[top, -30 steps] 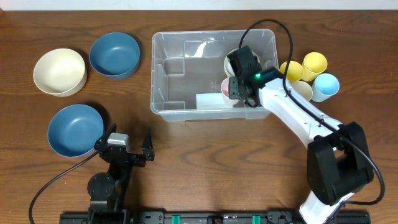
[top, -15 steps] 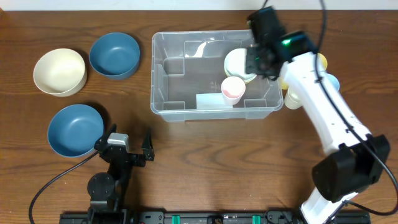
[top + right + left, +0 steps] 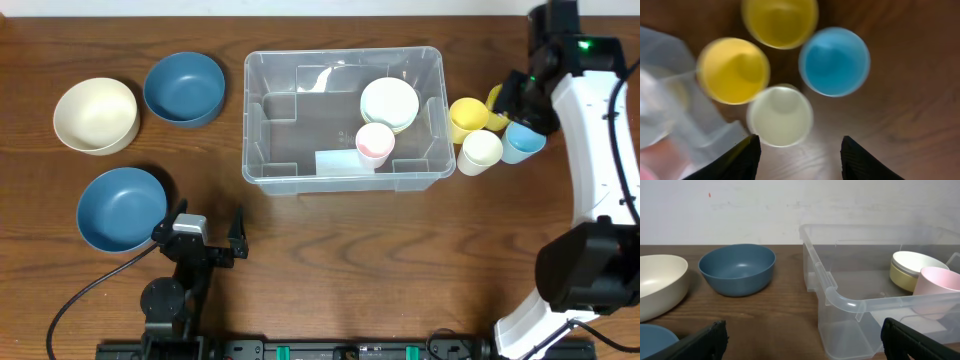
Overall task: Pack container
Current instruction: 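Release the pink cup and move the right gripper to the light-blue cup, then grasp the light-blue cup rim with the right gripper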
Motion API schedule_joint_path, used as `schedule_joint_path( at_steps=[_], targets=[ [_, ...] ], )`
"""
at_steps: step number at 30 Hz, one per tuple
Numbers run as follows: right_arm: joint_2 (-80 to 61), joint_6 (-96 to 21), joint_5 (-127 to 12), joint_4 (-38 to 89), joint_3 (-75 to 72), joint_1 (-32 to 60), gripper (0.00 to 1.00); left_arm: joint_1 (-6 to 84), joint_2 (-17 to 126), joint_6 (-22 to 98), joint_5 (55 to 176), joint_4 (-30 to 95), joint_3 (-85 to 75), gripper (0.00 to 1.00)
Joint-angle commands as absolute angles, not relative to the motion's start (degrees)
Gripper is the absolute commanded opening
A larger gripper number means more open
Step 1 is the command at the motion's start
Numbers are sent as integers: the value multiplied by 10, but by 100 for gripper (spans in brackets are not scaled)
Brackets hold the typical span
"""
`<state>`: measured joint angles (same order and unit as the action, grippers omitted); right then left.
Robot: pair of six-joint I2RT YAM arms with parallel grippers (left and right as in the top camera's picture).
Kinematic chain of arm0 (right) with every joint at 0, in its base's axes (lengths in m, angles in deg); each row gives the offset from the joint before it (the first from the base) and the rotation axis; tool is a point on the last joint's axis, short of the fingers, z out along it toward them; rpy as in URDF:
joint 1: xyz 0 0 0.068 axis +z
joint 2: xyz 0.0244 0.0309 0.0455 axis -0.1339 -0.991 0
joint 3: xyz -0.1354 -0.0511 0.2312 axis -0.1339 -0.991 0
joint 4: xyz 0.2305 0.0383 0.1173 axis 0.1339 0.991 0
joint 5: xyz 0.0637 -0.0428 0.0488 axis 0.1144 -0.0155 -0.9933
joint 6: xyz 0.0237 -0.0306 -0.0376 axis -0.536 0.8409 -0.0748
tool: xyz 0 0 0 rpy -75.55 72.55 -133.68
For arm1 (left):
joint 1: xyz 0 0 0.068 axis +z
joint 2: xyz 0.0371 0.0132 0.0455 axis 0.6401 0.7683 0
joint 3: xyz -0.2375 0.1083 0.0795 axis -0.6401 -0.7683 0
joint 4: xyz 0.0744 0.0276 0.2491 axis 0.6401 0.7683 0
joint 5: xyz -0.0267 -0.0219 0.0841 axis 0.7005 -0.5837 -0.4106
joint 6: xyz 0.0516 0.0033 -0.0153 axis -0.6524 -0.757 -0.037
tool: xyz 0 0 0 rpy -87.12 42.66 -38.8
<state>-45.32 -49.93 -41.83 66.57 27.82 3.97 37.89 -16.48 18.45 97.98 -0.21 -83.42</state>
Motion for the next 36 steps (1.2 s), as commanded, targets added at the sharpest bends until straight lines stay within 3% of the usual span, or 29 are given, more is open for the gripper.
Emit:
schedule_joint_path(
  at_steps=[1, 10, 25, 28, 32, 36],
  targets=[
    [-453, -507, -428, 669, 246, 10, 52, 382, -164, 181, 986, 17, -845, 98],
    [-453, -507, -441, 597, 150, -54, 49, 382, -164, 181, 986, 17, -845, 98],
    [-453, -507, -438, 427, 37, -59, 47, 382, -164, 181, 986, 17, -845, 98],
    [-453, -507, -436, 423, 37, -59, 40, 382, -164, 181, 986, 17, -845, 98],
    [-453, -507, -433, 423, 36, -59, 18, 382, -164, 181, 986, 17, -845, 98],
    [-453, -507, -433, 422, 28, -59, 15, 382, -164, 181, 986, 17, -845, 98]
  ],
)
